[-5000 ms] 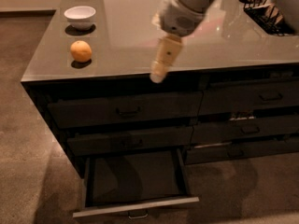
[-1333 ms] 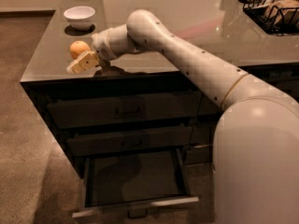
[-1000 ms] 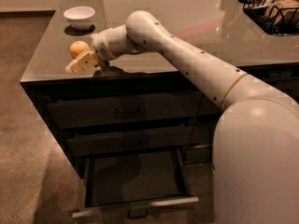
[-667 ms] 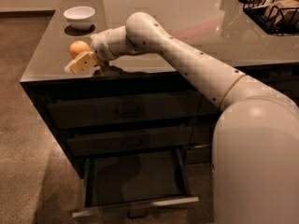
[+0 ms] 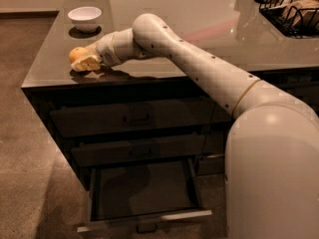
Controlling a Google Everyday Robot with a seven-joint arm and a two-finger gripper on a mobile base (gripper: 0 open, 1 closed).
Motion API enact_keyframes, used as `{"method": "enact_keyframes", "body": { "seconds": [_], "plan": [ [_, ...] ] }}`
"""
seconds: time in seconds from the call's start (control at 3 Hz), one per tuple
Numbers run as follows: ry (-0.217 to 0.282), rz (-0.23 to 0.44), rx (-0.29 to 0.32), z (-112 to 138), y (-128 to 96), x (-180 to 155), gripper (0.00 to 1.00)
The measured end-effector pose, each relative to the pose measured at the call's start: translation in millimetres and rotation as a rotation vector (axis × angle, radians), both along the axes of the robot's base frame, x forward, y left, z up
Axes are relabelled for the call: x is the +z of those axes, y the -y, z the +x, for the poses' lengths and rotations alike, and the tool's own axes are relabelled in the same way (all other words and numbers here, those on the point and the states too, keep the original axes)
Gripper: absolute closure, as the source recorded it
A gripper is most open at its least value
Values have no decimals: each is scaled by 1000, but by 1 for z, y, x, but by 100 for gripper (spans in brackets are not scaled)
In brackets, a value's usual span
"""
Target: Place orange into bottom drawer
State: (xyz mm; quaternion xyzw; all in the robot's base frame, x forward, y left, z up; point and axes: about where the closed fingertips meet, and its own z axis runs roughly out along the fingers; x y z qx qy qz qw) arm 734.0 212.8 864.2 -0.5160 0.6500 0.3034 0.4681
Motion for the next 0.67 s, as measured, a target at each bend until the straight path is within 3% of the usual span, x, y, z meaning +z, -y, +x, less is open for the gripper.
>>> {"method": "enact_keyframes", "body": {
  "seconds": [0.67],
  "plan": [
    [-7, -3, 40, -5, -3, 3, 88]
  ]
}}
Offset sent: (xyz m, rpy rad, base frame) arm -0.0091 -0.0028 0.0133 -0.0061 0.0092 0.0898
